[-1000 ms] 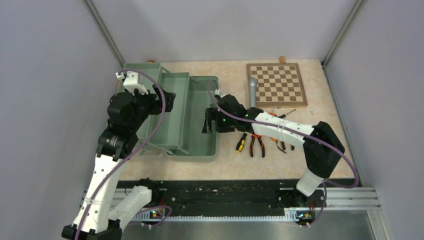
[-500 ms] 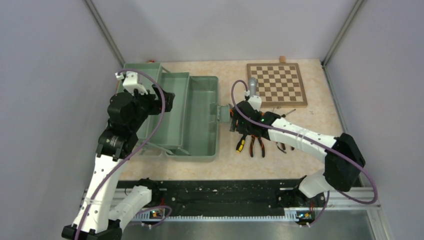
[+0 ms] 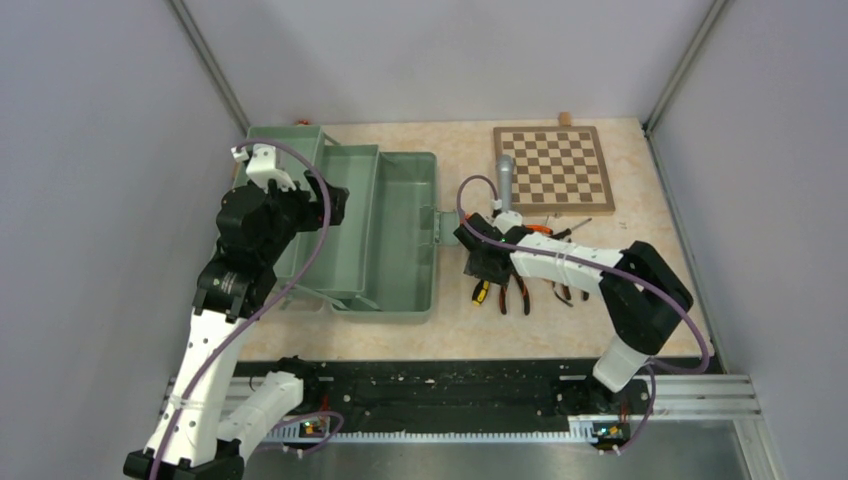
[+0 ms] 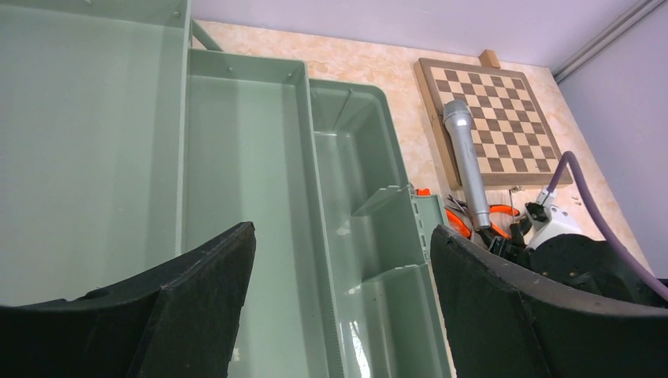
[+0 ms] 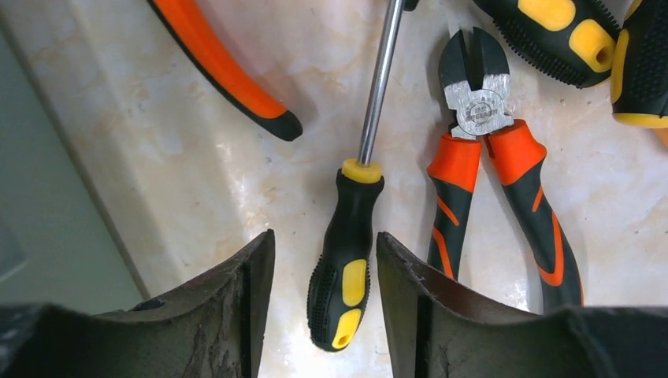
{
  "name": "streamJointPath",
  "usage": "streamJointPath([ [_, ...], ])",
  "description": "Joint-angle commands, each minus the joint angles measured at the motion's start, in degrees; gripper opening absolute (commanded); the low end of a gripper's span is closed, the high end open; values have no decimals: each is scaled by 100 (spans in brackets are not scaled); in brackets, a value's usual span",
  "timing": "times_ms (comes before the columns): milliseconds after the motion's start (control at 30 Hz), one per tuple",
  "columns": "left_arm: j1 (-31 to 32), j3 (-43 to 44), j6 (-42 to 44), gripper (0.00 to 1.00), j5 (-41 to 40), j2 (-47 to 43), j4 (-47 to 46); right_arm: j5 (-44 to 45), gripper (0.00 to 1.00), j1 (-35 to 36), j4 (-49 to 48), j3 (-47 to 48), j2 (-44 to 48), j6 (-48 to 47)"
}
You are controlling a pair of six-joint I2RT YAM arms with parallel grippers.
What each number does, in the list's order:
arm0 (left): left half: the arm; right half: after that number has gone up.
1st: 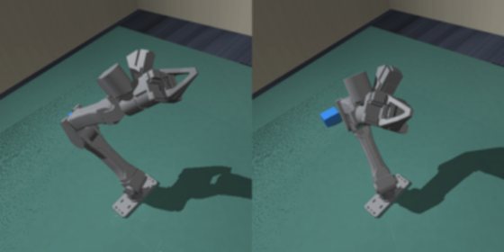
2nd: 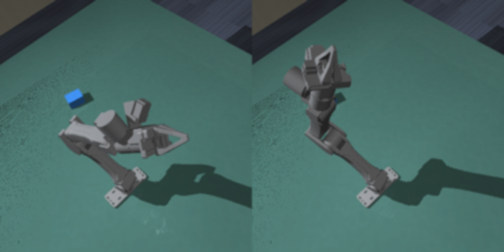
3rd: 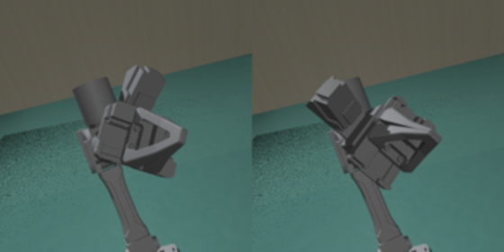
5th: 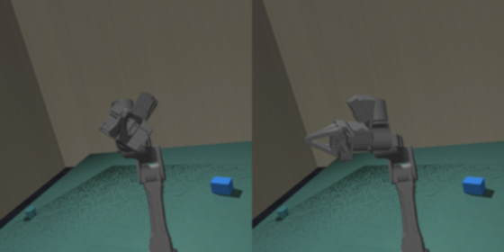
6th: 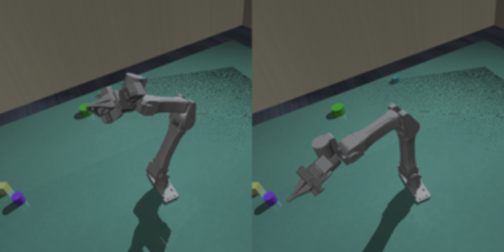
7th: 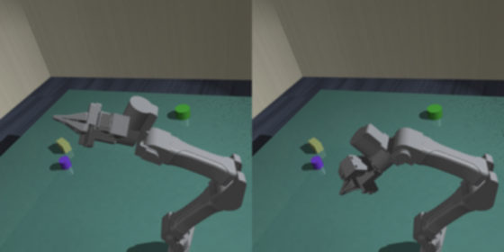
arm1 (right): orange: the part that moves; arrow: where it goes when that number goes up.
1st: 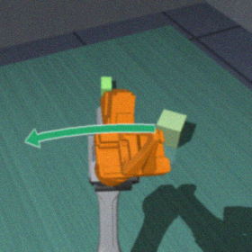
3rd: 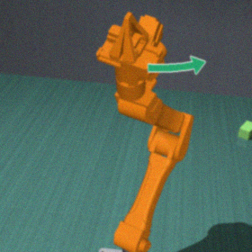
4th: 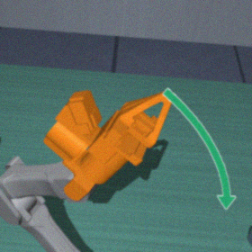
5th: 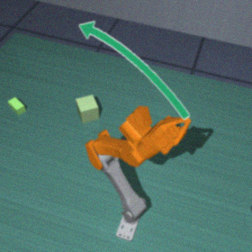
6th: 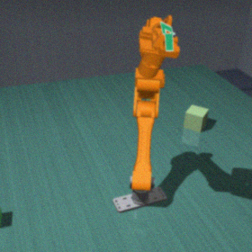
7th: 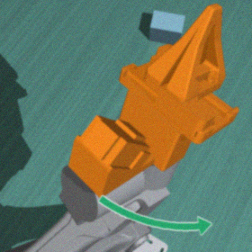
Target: Pack the tool kit
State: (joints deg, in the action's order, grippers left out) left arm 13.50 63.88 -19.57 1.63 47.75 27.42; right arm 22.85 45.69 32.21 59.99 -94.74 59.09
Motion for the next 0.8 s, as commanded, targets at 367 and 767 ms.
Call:
streamJointPath([
  [367, 20, -2, -132, 86, 127, 101, -307, 399, 18, -213, 133, -193, -73, -36],
  [767, 34, 245, -854, 85, 1296, 707, -665, 1069, 0, -360, 331, -193, 1673, -840],
])
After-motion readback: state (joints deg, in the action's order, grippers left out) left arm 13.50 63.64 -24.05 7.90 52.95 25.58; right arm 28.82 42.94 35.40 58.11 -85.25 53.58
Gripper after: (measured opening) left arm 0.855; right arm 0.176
